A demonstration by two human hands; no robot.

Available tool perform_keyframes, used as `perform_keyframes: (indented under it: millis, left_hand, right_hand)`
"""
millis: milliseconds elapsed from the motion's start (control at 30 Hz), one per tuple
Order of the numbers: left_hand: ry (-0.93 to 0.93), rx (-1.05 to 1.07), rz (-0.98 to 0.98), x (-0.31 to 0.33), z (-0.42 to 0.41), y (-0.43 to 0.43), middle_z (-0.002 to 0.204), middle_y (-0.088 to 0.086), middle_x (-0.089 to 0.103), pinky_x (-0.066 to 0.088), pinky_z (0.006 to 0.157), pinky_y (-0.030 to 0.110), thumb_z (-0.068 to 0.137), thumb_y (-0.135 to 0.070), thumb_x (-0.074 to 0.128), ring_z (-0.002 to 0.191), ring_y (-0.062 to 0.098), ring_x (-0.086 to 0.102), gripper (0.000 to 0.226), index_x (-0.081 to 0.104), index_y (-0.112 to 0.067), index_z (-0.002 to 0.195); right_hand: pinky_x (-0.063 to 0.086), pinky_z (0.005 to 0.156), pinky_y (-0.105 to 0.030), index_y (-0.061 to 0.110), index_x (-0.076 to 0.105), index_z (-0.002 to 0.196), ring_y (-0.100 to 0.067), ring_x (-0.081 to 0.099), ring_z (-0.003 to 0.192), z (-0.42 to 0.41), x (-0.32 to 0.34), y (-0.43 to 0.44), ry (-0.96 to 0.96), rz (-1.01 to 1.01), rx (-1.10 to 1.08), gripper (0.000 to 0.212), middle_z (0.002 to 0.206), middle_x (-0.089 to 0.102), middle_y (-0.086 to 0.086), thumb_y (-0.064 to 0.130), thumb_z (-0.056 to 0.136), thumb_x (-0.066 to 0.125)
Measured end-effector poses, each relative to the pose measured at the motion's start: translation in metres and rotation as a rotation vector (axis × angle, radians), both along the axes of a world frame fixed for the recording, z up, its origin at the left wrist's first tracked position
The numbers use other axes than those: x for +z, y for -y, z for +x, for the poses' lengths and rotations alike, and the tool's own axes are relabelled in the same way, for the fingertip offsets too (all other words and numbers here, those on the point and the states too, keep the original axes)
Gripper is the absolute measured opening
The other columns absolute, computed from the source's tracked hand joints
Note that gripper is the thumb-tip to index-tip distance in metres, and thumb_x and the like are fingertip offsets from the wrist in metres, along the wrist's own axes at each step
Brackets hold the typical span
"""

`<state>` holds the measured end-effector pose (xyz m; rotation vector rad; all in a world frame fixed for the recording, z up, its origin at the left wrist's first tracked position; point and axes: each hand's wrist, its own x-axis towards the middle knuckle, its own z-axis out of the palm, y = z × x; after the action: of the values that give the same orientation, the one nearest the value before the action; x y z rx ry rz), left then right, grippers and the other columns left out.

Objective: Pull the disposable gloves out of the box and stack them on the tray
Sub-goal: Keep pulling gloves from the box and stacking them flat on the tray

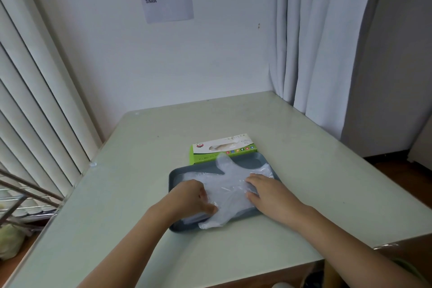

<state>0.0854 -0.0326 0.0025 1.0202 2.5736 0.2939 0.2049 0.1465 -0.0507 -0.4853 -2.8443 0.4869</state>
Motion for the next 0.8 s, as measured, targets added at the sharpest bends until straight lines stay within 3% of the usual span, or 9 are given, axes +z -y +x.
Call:
perform_keyframes:
  millis: [100,233,367,467,600,700,800]
  left_hand:
    - [-0.033,-0.002,0.061,0.002,0.000,-0.001,0.095,0.003,0.068,0.044,0.071,0.022,0.083,-0.039,0.067,0.086,0.017,0.061,0.025,0.066,-0.016,0.093]
    - [-0.033,0.008,0.136,0.007,-0.003,0.000,0.067,-0.004,0.055,0.031,0.050,0.014,0.086,-0.031,0.065,0.060,0.009,0.046,0.021,0.062,-0.016,0.071]
    - [0.125,0.076,0.187,0.013,-0.010,0.005,0.049,-0.008,0.044,0.028,0.046,0.017,0.084,-0.036,0.070,0.048,0.008,0.038,0.038,0.051,-0.017,0.057]
    - [0.117,0.079,0.094,0.015,-0.014,0.012,0.050,-0.007,0.042,0.027,0.048,0.018,0.086,-0.040,0.066,0.048,0.009,0.037,0.042,0.049,-0.016,0.056]
    - [0.173,0.079,0.046,0.016,-0.021,0.024,0.053,-0.012,0.058,0.038,0.054,0.012,0.088,-0.039,0.065,0.055,0.006,0.051,0.036,0.062,-0.019,0.058]
    - [0.219,0.097,0.022,0.021,-0.025,0.032,0.044,-0.014,0.057,0.034,0.044,0.006,0.091,-0.034,0.062,0.046,0.001,0.048,0.039,0.060,-0.017,0.056]
    - [0.143,0.146,-0.026,0.024,-0.031,0.040,0.047,-0.011,0.058,0.036,0.049,0.012,0.091,-0.036,0.062,0.046,0.003,0.048,0.041,0.058,-0.017,0.055]
  right_hand:
    - [0.042,0.084,-0.031,0.010,0.054,0.113,-0.022,0.053,0.105,0.000,0.000,0.000,-0.006,-0.010,-0.010,0.025,0.118,0.056,-0.002,0.025,0.094,0.046]
    - [0.042,0.085,-0.031,0.011,0.054,0.115,-0.022,0.053,0.108,0.000,-0.001,0.000,-0.015,-0.011,-0.008,0.026,0.119,0.055,-0.001,0.026,0.095,0.046]
    - [0.042,0.082,-0.032,0.010,0.055,0.109,-0.022,0.053,0.103,0.000,-0.001,-0.001,-0.018,-0.005,-0.001,0.024,0.113,0.056,-0.002,0.026,0.095,0.046]
    - [0.042,0.081,-0.032,0.009,0.054,0.106,-0.022,0.053,0.099,0.001,-0.002,-0.001,-0.019,-0.004,0.003,0.024,0.110,0.056,-0.002,0.028,0.095,0.046]
    - [0.043,0.080,-0.033,0.008,0.054,0.105,-0.023,0.054,0.098,0.000,-0.003,-0.002,-0.024,0.003,0.008,0.024,0.108,0.056,-0.002,0.029,0.095,0.045]
    - [0.043,0.080,-0.033,0.009,0.054,0.104,-0.023,0.054,0.099,0.000,-0.004,-0.003,-0.024,0.007,0.011,0.023,0.107,0.056,-0.002,0.028,0.094,0.045]
    - [0.044,0.082,-0.033,0.009,0.054,0.105,-0.023,0.054,0.100,0.000,-0.004,-0.003,-0.021,0.006,0.010,0.024,0.110,0.056,-0.002,0.028,0.095,0.045]
